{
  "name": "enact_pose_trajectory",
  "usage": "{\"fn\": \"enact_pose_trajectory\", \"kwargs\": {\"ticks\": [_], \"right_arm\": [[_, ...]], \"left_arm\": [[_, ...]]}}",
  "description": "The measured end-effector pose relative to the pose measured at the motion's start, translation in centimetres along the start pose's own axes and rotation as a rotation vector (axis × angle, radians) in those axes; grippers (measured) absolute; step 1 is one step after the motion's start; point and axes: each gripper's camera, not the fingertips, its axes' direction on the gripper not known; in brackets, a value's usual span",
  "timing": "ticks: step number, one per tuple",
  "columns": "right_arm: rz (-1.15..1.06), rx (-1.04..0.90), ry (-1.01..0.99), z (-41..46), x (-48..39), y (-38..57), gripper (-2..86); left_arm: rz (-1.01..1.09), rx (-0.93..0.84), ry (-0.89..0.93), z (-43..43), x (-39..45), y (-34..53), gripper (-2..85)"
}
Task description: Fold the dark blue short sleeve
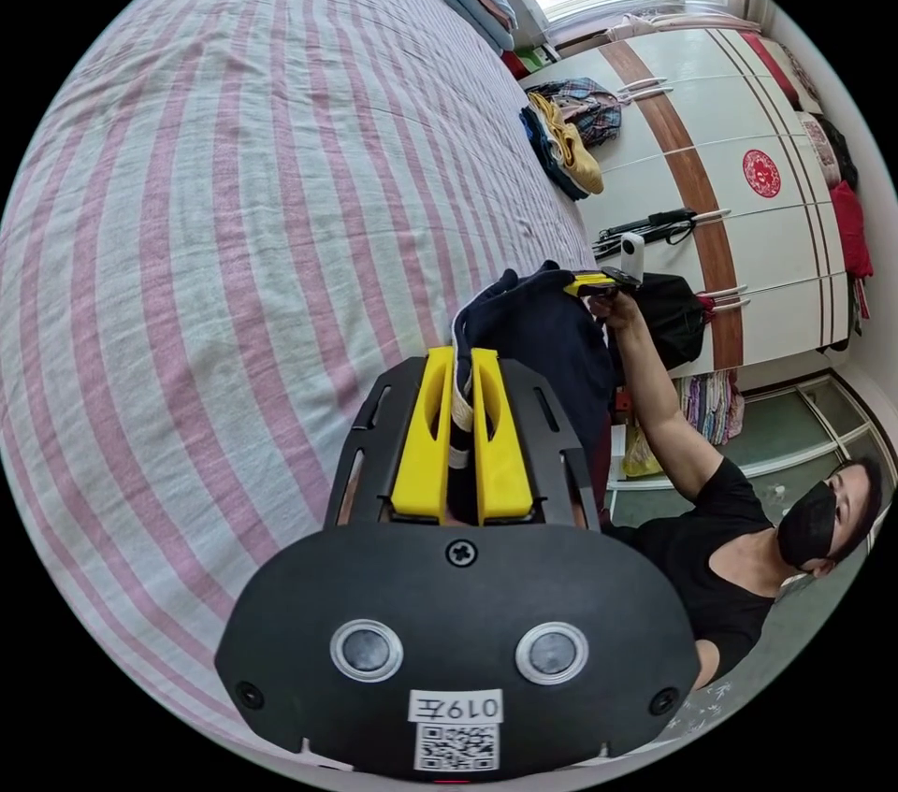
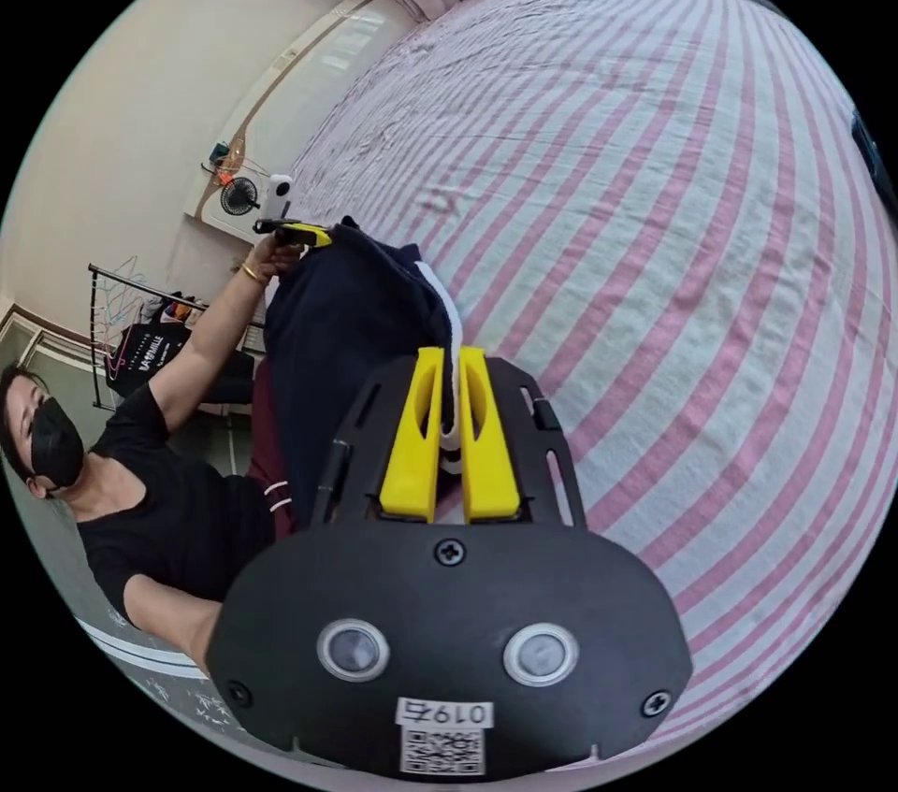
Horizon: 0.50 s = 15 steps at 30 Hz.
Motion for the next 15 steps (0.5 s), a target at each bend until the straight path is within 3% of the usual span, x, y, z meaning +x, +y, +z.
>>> {"fn": "enact_pose_trajectory", "kwargs": {"ticks": [9, 15], "right_arm": [[0.057, 0.078, -0.054, 0.2, 1.1, 3.0, 1.5], [0.026, 0.084, -0.088, 0.0, 0.4, 4.3, 6.7]], "left_arm": [[-0.009, -0.013, -0.007, -0.6, 0.1, 1.5, 2.5], [0.039, 0.000, -0.017, -1.9, 1.8, 2.8, 6.4]]}}
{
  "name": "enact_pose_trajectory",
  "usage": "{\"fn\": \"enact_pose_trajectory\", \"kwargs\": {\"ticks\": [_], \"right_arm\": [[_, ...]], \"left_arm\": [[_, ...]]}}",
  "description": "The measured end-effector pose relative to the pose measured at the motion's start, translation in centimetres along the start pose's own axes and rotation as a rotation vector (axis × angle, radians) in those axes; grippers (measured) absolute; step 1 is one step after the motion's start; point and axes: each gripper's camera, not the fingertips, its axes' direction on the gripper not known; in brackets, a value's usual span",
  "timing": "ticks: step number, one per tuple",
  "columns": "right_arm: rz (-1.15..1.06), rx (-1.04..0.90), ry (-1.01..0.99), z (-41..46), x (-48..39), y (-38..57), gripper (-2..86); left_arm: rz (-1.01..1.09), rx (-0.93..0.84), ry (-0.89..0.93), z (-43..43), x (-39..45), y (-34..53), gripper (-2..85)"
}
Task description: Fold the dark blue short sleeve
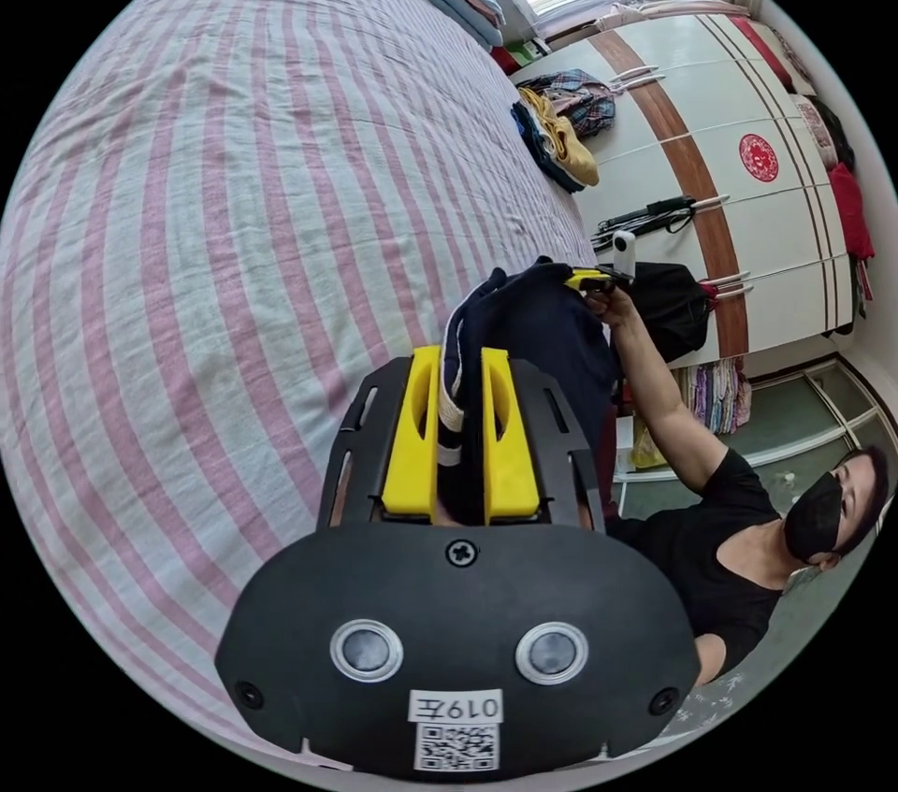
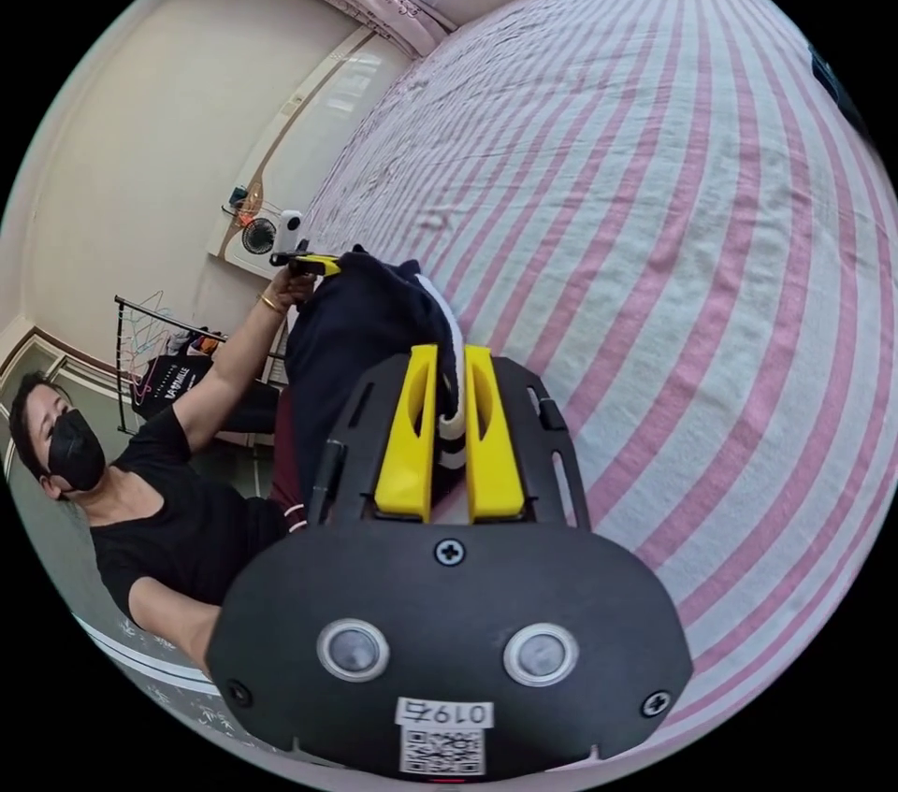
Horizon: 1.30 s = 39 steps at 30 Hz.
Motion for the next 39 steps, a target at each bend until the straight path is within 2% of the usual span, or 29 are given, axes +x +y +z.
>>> {"fn": "enact_pose_trajectory", "kwargs": {"ticks": [5, 9, 16, 18, 20, 22, 27, 31, 34, 37, 39], "right_arm": [[0.037, 0.060, -0.015, -2.3, 0.0, 3.0, 11.3], [0.084, 0.156, -0.046, -5.3, -0.7, 8.0, 11.5], [0.147, 0.190, -0.041, -4.4, -5.2, 19.6, 14.4], [0.160, 0.221, -0.034, -4.1, -6.5, 22.1, 15.1], [0.169, 0.243, -0.024, -3.8, -7.7, 24.2, 15.7], [0.194, 0.248, -0.012, -3.1, -8.8, 26.2, 15.8], [0.237, 0.268, -0.019, -2.2, -10.0, 28.5, 15.3], [0.271, 0.306, -0.100, -1.3, -10.0, 30.3, 13.8], [0.299, 0.338, -0.168, -0.5, -9.5, 31.6, 12.5], [0.324, 0.364, -0.203, 0.4, -9.2, 32.6, 10.8], [0.339, 0.391, -0.222, 0.8, -9.0, 33.1, 9.5]], "left_arm": [[-0.006, 0.124, 0.035, -3.5, 1.1, 2.5, 10.5], [-0.015, 0.243, 0.076, -6.5, 2.3, 6.5, 11.4], [-0.014, 0.358, 0.071, -6.3, 6.8, 21.1, 11.1], [-0.084, 0.370, 0.033, -5.7, 7.2, 23.9, 11.2], [-0.215, 0.392, -0.119, -5.7, 7.6, 27.4, 11.9], [-0.292, 0.416, -0.162, -5.9, 7.7, 29.5, 13.3], [-0.390, 0.412, -0.115, -5.6, 8.2, 31.9, 16.6], [-0.400, 0.371, -0.088, -4.9, 9.5, 32.2, 17.2], [-0.433, 0.367, -0.127, -4.7, 9.6, 32.9, 15.0], [-0.462, 0.359, -0.036, -4.4, 9.0, 33.6, 11.3], [-0.479, 0.343, -0.048, -3.9, 9.0, 33.9, 8.9]]}}
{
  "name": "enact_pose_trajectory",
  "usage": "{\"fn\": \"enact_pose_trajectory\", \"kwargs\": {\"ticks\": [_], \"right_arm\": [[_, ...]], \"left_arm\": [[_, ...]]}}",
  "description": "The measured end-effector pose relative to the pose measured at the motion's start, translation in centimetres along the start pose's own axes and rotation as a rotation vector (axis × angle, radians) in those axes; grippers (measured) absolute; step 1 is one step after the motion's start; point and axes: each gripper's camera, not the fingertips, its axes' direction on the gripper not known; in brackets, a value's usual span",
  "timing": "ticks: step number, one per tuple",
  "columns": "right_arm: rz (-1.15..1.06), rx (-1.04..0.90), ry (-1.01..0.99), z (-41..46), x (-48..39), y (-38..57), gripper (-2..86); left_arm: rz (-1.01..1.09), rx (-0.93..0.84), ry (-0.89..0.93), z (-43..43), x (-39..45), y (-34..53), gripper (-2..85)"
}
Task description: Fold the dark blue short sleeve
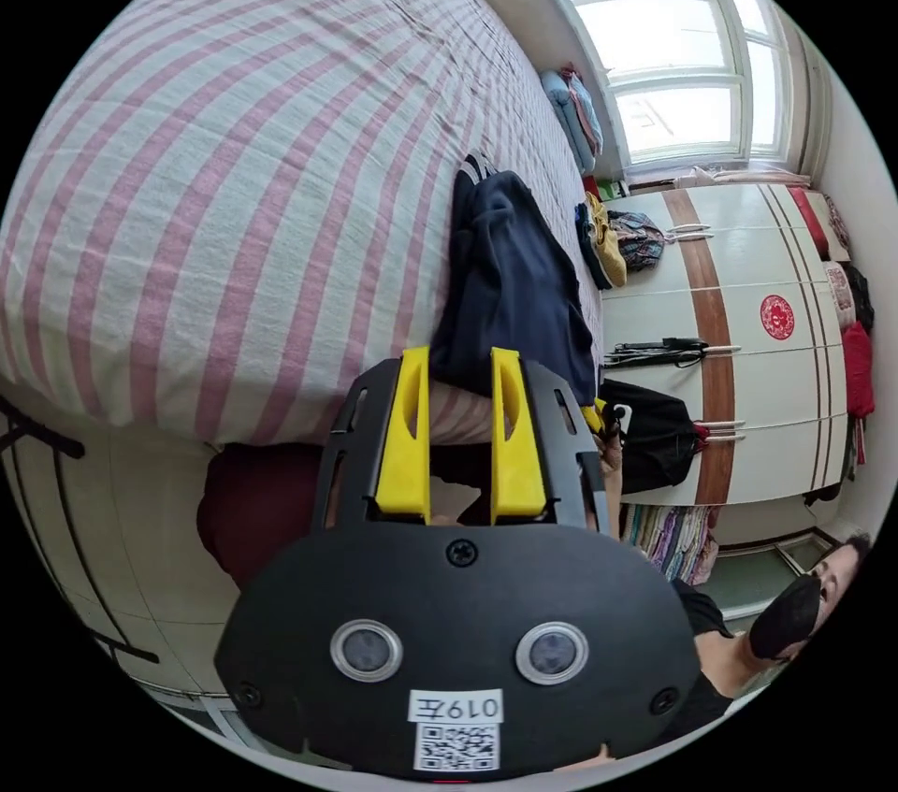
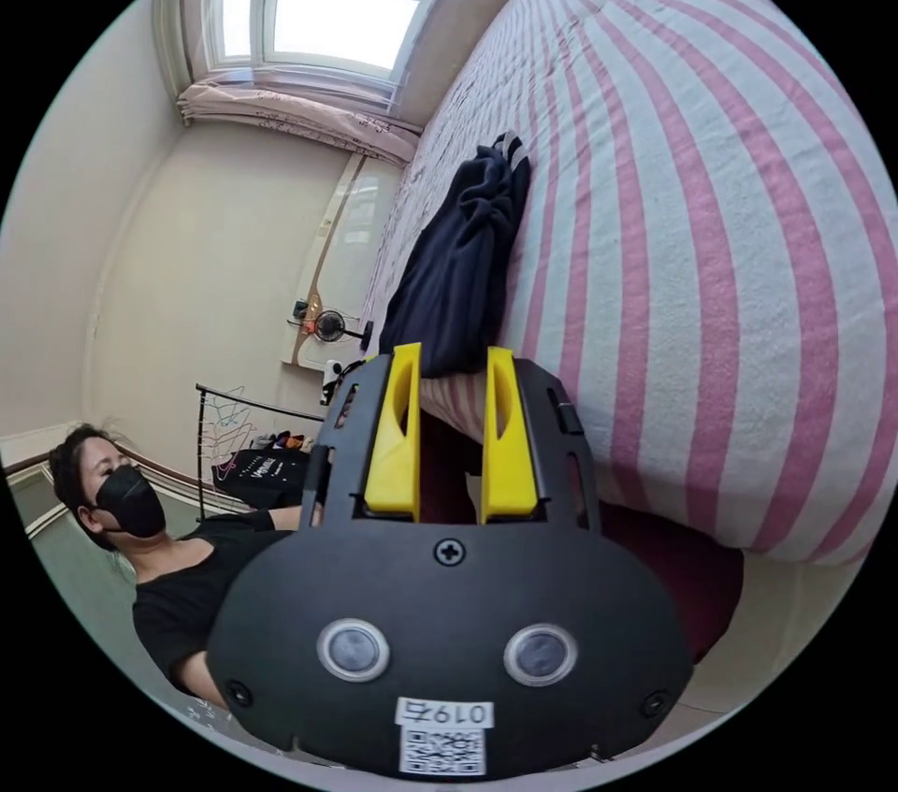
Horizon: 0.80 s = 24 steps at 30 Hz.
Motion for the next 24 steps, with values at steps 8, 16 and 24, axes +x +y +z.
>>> {"fn": "enact_pose_trajectory", "kwargs": {"ticks": [8, 16, 24], "right_arm": [[0.013, 0.079, 0.133, 1.1, -1.4, 2.2, 2.7], [-0.055, 0.060, 0.322, 4.1, -4.6, 4.5, 2.9], [-0.315, 0.139, 0.767, 6.5, -12.9, 10.2, 7.9]], "left_arm": [[-0.068, 0.078, 0.094, -0.5, -1.2, 3.0, 2.3], [-0.084, 0.077, 0.074, -0.7, -0.6, 5.0, 3.5], [0.206, 0.319, -0.251, -5.4, 6.6, 10.5, 4.7]]}}
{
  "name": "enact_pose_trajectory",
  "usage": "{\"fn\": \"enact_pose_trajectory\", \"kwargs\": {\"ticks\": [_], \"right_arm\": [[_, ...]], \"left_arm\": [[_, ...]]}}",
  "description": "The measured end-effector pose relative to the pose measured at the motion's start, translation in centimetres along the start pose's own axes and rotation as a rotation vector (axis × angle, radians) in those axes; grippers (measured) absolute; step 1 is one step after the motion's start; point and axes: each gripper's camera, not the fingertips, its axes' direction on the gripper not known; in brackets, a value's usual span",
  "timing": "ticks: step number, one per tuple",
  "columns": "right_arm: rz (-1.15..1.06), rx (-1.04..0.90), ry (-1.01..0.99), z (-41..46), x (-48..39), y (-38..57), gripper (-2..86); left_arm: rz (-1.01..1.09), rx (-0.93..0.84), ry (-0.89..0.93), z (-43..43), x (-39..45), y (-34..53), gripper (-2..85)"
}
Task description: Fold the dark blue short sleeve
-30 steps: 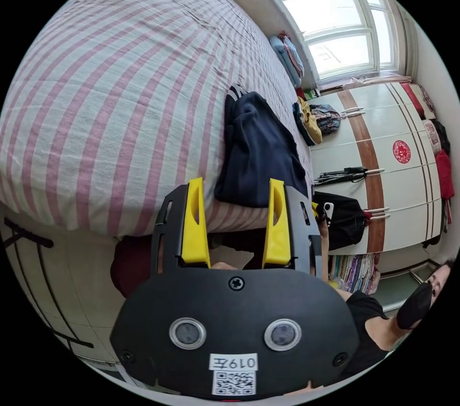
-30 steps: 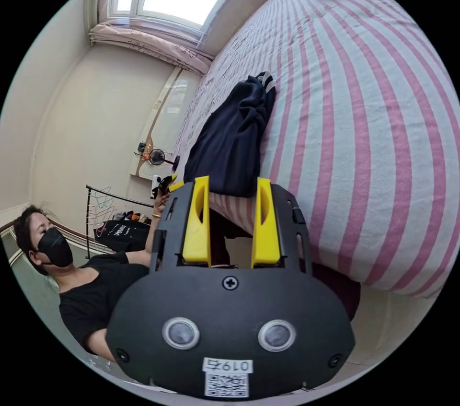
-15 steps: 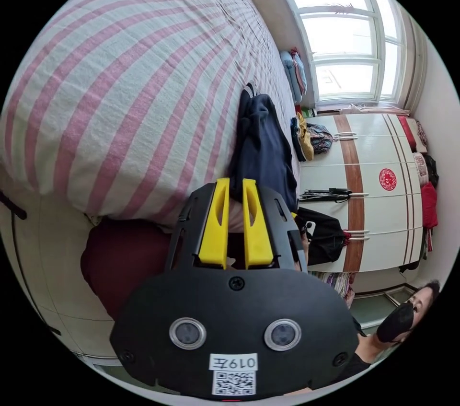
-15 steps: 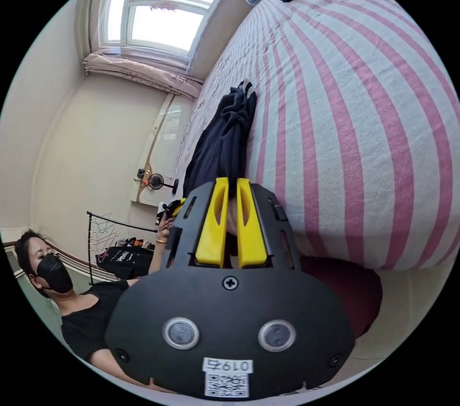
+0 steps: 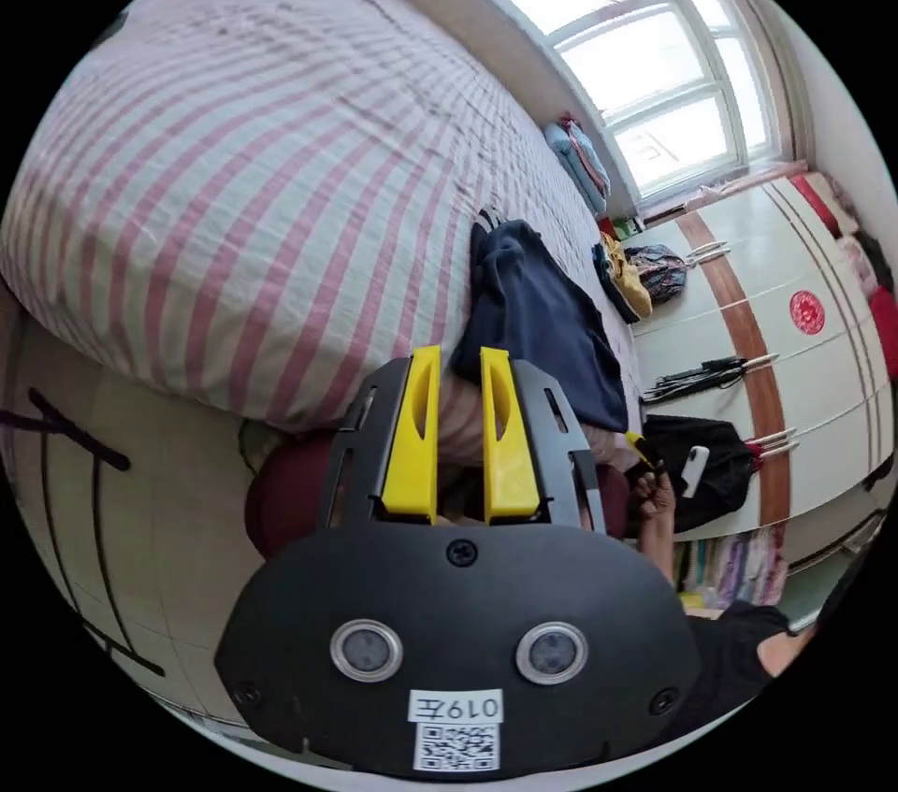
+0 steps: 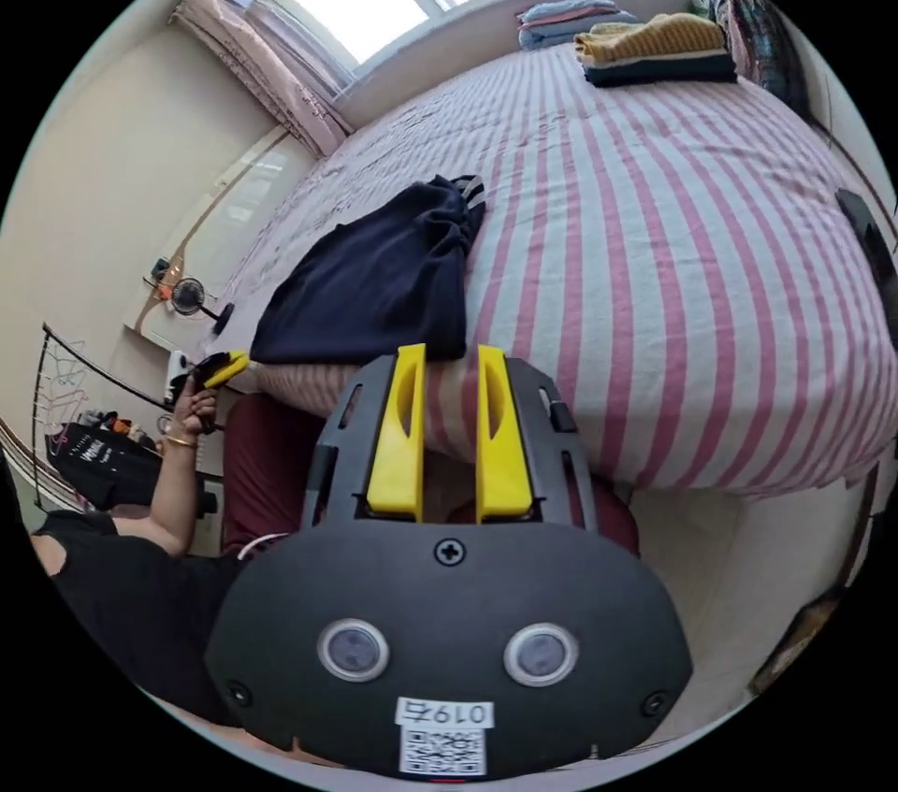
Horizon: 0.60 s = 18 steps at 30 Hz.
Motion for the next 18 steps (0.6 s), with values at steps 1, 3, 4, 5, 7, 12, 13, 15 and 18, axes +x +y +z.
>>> {"fn": "enact_pose_trajectory", "kwargs": {"ticks": [1, 3, 4, 5, 7, 12, 13, 15, 18], "right_arm": [[-0.091, 0.061, 0.130, -0.9, -3.0, 0.7, 7.2], [-0.255, 0.165, 0.248, -1.3, -7.9, 1.5, 6.0], [-0.353, 0.199, 0.286, -0.8, -10.9, 1.5, 6.0], [-0.388, 0.207, 0.308, -0.4, -12.2, 1.4, 6.0], [-0.442, 0.167, 0.324, 1.8, -15.2, -0.1, 10.2], [-0.288, 0.089, 0.238, 3.0, -12.8, -2.5, 13.6], [-0.253, 0.072, 0.238, 3.2, -11.4, -2.9, 13.5], [-0.203, 0.034, 0.196, 3.6, -9.2, -3.6, 12.9], [-0.102, -0.012, 0.049, 4.7, -5.5, -4.8, 10.4]], "left_arm": [[0.130, 0.076, -0.080, -1.0, 2.9, 0.5, 4.2], [0.267, 0.176, -0.183, -1.3, 6.9, 1.0, 3.9], [0.334, 0.208, -0.217, -0.7, 9.1, 0.9, 3.9], [0.357, 0.187, -0.236, 0.6, 10.5, 0.2, 4.6], [0.341, 0.067, -0.315, 3.4, 11.6, -1.5, 7.0], [0.194, -0.136, -0.286, 6.9, 9.6, -3.4, 10.6], [0.175, -0.156, -0.247, 7.2, 8.8, -3.6, 10.4], [0.133, -0.169, -0.226, 7.5, 7.8, -3.8, 9.5], [0.066, -0.169, -0.162, 7.9, 6.2, -4.3, 6.5]]}}
